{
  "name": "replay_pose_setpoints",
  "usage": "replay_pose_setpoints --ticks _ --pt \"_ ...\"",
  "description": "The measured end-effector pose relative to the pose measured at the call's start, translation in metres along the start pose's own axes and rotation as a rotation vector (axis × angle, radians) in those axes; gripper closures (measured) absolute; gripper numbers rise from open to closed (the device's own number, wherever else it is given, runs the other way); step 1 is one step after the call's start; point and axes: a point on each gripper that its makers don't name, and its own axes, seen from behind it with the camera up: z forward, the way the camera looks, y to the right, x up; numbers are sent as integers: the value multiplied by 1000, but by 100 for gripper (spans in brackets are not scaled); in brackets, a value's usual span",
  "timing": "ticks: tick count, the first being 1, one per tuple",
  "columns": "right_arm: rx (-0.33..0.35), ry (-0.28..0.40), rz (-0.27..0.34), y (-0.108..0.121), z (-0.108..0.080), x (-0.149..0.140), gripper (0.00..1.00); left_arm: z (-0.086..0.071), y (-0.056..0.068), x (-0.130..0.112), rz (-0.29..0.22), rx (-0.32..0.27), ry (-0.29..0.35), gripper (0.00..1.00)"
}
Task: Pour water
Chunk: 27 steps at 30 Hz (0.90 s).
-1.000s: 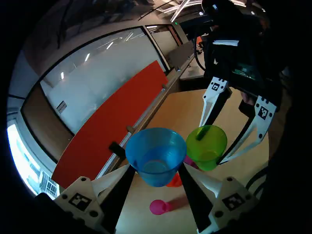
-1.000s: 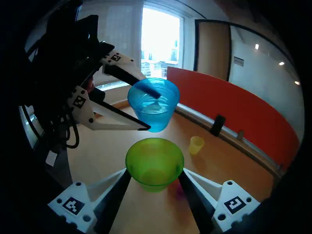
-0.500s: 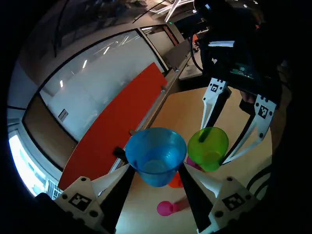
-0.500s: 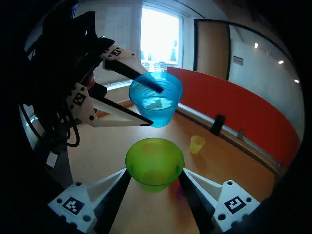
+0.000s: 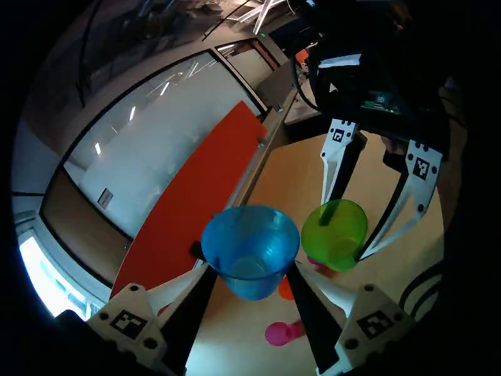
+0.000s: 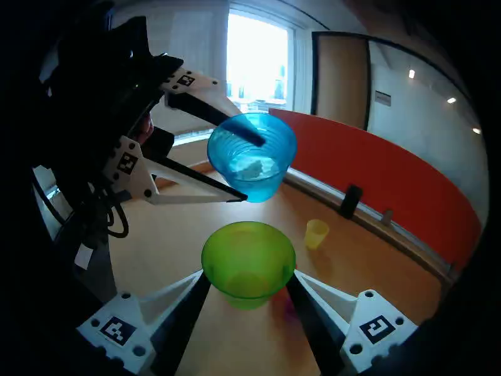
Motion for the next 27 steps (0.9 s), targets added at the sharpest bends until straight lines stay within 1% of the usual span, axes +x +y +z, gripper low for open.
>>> replay_pose_setpoints --ticks 15,27 --pt "2 5 -1 1 4 2 12 3 1 5 43 -2 8 22" --pt "5 -1 -10 1 3 3 13 8 -1 6 88 11 9 22"
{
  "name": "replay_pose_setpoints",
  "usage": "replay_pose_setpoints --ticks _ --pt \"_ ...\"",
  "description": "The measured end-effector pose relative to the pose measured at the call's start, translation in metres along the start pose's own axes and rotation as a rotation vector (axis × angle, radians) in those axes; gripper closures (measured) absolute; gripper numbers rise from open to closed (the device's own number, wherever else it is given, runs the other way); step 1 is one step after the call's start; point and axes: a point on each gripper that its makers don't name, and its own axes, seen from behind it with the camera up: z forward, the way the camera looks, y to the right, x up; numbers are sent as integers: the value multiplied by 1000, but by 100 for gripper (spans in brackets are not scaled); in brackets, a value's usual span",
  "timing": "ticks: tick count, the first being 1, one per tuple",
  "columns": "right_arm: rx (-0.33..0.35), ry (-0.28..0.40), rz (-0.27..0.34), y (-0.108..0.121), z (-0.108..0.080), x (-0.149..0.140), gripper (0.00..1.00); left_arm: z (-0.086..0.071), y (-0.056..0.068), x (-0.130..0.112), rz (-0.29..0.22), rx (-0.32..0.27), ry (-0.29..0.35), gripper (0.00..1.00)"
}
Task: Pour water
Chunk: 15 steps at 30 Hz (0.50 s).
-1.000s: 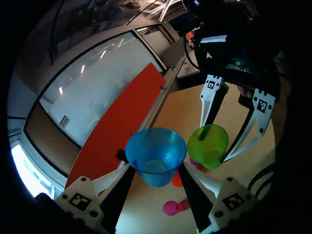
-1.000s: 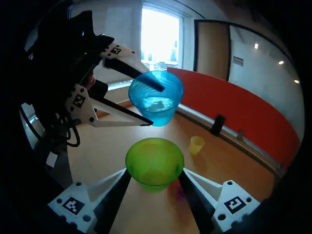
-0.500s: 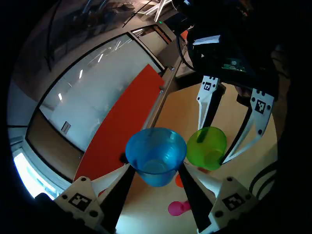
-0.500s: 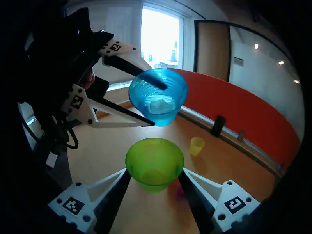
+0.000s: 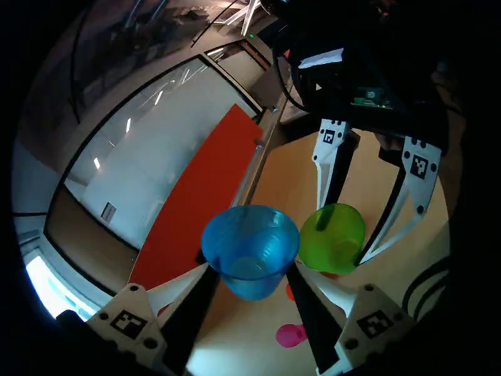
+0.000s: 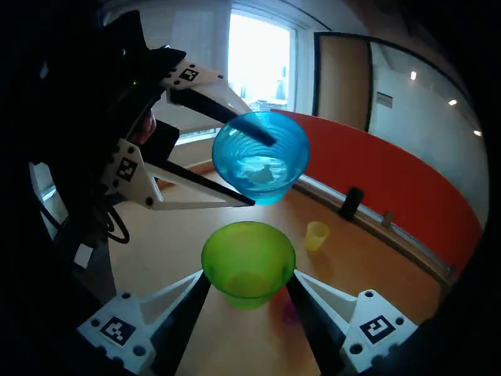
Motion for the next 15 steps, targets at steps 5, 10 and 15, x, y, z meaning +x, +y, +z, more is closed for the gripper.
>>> replay_pose_setpoints --ticks 5,10,15 --pt "3 -5 -5 1 0 -1 12 1 1 -2 21 1 -3 22" --pt "8 -8 -10 1 1 -1 12 2 0 -2 39 8 -3 22" --pt "12 -10 -14 1 3 0 13 1 -1 -1 65 19 -4 22"
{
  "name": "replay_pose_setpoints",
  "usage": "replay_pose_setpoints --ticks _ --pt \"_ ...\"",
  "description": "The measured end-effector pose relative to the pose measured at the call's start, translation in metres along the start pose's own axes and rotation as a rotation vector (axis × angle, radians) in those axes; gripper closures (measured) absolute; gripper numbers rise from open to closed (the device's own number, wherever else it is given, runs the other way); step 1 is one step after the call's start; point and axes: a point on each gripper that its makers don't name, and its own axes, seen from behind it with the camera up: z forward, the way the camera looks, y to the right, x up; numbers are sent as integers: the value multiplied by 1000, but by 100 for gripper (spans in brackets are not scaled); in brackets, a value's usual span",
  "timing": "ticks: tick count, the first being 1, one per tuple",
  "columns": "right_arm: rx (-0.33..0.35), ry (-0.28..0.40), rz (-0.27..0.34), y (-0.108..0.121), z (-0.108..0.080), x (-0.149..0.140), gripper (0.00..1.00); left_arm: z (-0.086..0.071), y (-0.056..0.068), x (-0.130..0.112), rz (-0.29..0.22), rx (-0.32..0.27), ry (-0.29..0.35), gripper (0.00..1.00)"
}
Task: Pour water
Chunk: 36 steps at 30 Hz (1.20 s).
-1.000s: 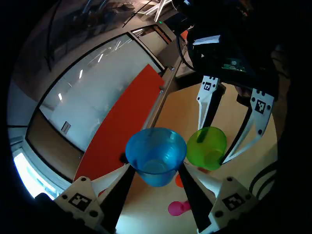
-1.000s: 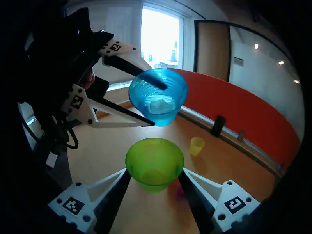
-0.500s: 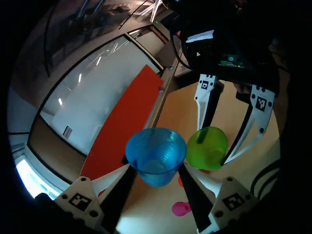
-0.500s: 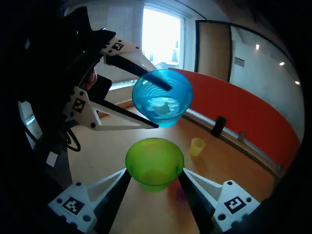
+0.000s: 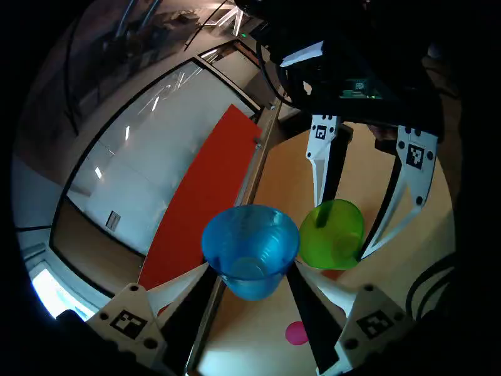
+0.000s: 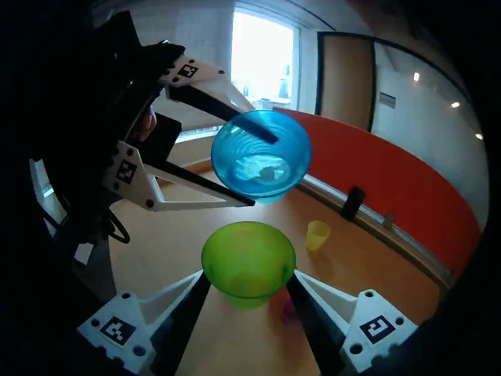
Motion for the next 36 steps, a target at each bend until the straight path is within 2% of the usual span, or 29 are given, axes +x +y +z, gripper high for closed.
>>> replay_pose_setpoints --ticks 18,36 --pt "5 -4 -10 1 3 1 12 -3 -1 1 88 23 -3 22" --pt "8 -4 -22 2 2 3 13 -5 0 3 136 42 -2 22"
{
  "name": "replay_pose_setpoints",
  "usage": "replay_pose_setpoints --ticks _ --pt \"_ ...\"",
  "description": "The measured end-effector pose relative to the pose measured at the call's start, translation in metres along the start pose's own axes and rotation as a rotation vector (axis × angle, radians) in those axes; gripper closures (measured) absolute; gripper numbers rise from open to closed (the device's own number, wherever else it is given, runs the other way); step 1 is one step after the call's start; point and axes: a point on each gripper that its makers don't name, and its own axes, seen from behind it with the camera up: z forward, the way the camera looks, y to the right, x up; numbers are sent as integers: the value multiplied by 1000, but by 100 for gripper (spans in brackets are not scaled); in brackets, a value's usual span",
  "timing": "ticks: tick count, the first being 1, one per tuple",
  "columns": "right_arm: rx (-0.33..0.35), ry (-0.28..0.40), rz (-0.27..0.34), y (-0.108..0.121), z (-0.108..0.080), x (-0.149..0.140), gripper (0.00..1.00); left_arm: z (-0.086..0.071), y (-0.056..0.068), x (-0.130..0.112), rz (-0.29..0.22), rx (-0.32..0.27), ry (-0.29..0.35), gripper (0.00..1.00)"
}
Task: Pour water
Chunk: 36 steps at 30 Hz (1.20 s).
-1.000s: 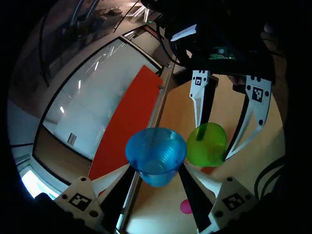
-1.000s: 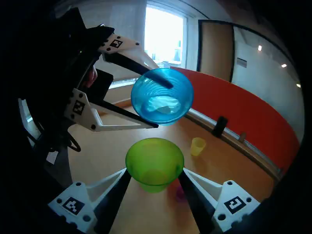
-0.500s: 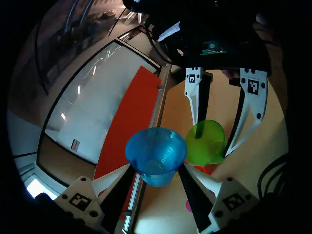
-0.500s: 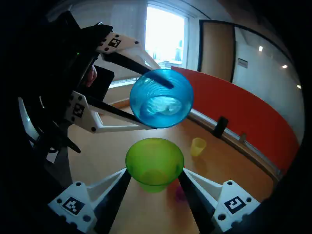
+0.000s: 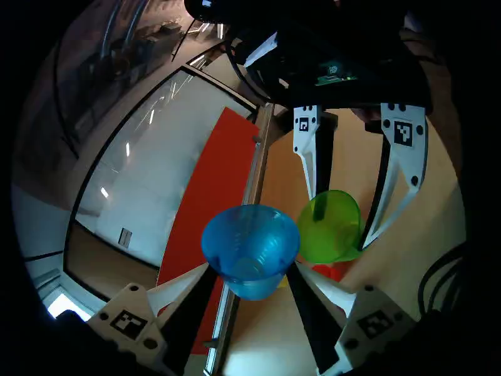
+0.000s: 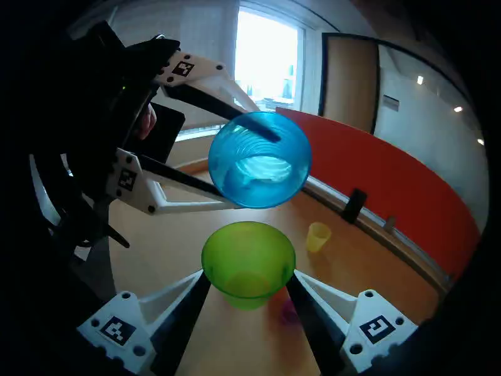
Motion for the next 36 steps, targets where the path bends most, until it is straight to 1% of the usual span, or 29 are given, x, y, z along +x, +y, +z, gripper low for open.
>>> replay_pose_setpoints --ticks 5,8,15,25,36 --pt "0 0 -3 0 -1 0 12 -2 -1 1 34 14 -3 22" --pt "0 1 -3 -1 -1 0 12 -3 0 3 45 16 -3 22" --pt "-1 2 -8 -1 -1 1 13 -5 -1 6 48 24 2 22" --pt "4 4 -14 -3 -2 2 12 -7 -1 7 85 38 2 22" --pt "8 7 -15 -6 0 4 12 -7 -2 6 93 46 3 22"
